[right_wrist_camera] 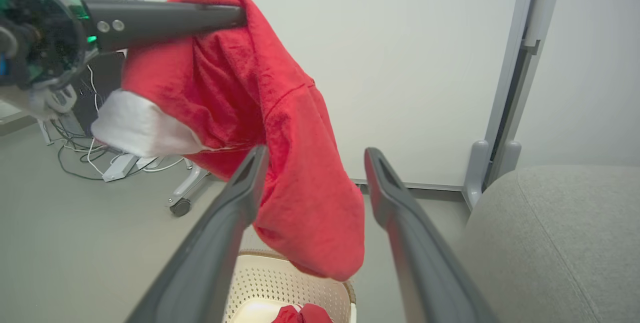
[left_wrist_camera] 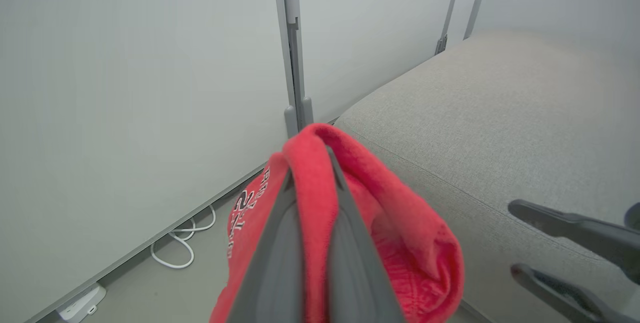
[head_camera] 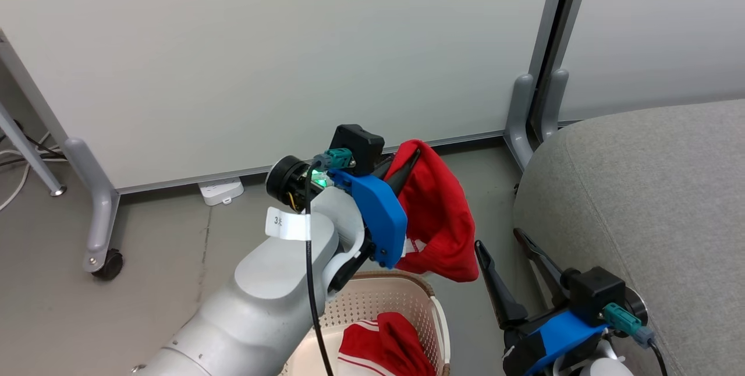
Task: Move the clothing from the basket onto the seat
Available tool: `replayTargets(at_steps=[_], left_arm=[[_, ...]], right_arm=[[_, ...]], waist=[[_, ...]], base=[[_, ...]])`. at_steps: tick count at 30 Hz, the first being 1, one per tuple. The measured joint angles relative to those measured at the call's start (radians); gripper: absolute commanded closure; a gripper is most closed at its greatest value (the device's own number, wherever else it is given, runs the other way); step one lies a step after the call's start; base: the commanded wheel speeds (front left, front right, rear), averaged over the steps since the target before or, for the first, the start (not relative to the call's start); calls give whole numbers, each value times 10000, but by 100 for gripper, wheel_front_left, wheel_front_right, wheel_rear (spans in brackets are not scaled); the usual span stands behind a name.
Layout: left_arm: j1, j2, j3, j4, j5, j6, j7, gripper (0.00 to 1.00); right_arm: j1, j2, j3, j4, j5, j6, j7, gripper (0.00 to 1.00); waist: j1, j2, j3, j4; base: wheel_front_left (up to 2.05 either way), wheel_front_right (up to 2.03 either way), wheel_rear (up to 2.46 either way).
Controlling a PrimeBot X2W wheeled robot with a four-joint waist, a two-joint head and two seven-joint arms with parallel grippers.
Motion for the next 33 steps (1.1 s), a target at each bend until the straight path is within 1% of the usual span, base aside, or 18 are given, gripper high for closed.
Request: replayTargets(at_steps=[6,11,16,23,32,33], left_arm=[[-90,-2,-546,-35,-464,318,-144,100],[-130,0,-905,-40,-851,416,-255,100],[-222,0,-1206,-127,-1269,464,-437,100],[-345,2,-1659,-339,-1693,616,-708,100],[-520,4,-2226,-662,-2098,688,-1016,100],[-543,2,-2282,-686,-2128,696,-1055,100]], right_arm=[[33,-2,31,-46,2,0,79,0],[-34,-2,104,-13,0,0,196,0],[-516,-2,376,399,-17,0,746,0],[-1854,-2,644,1634,128,0,1488,0],[-3284,-4,965,3396,242,0,1605,0],[-3380,-4,1064,3526,293,0,1584,3]], waist=[[1,0,-5,-177],[1,0,34,-228],[2,0,70,-242],[2,0,145,-233],[3,0,233,-77],[2,0,231,-59]], base=[[0,0,0],[0,0,0],[0,0,0],[0,0,0],[0,0,0],[0,0,0]])
